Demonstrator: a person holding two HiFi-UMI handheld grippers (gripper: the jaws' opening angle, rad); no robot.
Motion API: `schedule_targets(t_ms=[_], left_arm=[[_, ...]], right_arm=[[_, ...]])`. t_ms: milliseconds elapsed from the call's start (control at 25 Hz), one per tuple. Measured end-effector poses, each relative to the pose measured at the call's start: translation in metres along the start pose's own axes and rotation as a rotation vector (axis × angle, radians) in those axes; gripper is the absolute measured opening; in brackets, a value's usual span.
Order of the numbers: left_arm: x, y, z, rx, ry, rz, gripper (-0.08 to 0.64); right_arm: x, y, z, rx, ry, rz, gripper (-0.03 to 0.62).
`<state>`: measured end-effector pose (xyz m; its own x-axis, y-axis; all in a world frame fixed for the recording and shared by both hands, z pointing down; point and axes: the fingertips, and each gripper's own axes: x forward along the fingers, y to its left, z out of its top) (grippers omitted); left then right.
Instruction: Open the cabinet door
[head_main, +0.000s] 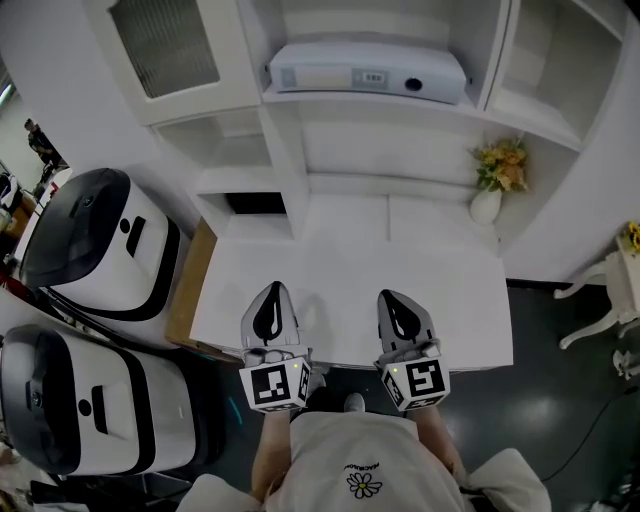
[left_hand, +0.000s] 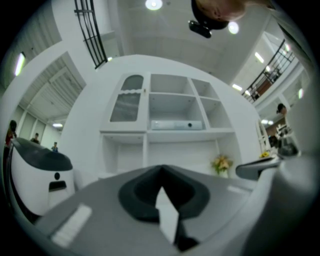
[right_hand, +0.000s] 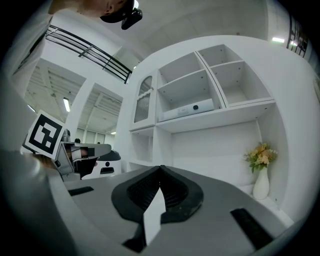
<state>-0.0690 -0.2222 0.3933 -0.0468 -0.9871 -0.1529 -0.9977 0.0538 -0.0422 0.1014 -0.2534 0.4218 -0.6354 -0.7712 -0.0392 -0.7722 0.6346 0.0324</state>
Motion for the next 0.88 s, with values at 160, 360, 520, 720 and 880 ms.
schedule_targets(t_ms=[160,360,520,720,880], left_arm=[[0.009,0.006,0.000,0.009,0.007,-0.002,0.006],[0.025,0.011,0.007,0.028,-0.004,-0.019,0.006],[0.036,0.010,0.009,0.030,-0.006,-0.040,0.006],[0.043,0.017,0.010,0.029,-0.005,-0.045,0.006],[0.046,0.024,0.008,0.032,0.003,-0.038,0.006]], right_arm=[[0.011,-0.003,0.002,-0.002,-0.001,-0.009,0.000],[0.023,-0.009,0.006,0.003,-0.012,-0.031,0.000],[0.026,-0.015,0.006,0.003,-0.011,-0.056,0.000],[0.033,-0.018,0.004,0.022,-0.012,-0.073,0.000],[0.035,-0.013,-0.007,0.036,0.013,-0.073,0.000]])
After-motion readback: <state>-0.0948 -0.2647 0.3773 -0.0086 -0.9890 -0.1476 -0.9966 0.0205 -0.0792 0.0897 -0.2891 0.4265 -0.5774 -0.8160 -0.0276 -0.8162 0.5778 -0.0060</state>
